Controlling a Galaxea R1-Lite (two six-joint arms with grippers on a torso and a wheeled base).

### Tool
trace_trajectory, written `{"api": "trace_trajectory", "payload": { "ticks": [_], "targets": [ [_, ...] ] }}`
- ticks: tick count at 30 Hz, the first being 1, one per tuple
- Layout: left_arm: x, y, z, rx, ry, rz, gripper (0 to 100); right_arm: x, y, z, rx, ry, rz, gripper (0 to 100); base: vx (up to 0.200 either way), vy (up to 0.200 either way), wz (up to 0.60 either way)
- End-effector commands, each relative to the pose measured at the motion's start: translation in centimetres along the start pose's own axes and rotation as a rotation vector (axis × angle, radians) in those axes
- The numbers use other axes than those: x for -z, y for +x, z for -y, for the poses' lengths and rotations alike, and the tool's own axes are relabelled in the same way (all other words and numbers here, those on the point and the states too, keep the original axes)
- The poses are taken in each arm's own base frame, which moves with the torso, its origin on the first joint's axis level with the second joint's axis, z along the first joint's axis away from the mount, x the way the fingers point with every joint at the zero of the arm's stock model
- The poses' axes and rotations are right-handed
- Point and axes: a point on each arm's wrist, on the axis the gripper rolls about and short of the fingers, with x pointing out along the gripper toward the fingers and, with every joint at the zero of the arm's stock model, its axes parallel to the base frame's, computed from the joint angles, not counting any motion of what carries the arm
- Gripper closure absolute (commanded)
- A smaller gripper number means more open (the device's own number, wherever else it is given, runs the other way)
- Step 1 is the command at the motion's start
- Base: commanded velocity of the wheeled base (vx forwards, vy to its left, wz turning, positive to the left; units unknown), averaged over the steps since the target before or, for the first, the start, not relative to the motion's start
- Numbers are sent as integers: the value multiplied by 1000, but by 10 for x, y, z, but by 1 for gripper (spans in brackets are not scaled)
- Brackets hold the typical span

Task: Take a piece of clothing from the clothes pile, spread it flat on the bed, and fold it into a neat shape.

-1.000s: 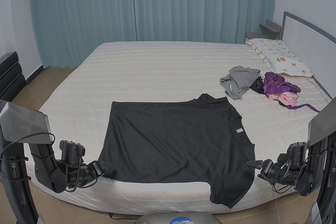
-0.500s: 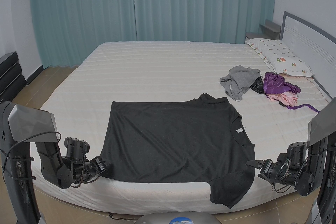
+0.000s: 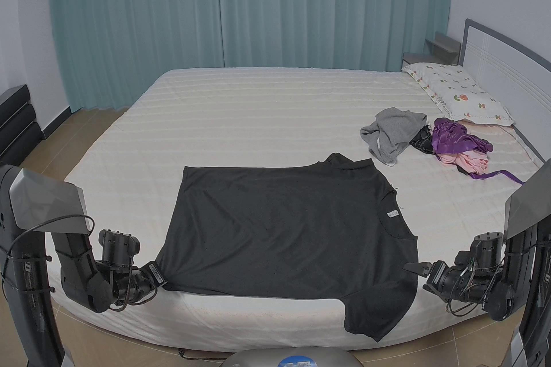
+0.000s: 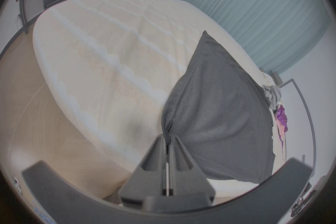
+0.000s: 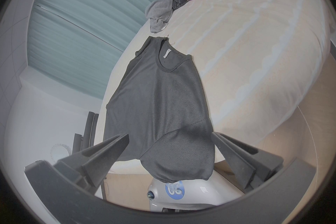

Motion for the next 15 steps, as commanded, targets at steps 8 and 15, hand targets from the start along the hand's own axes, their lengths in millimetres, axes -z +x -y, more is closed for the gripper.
{"api": "trace_trajectory", "payload": {
  "ticks": [8, 15],
  "targets": [
    [-2, 0, 3, 18, -17, 9, 100, -10, -2, 9, 45, -52, 64, 0, 0, 0, 0],
    [-8, 2, 3, 38, -68, 13, 100, -9, 17, 24, 78, -80, 39, 0, 0, 0, 0]
  ]
}}
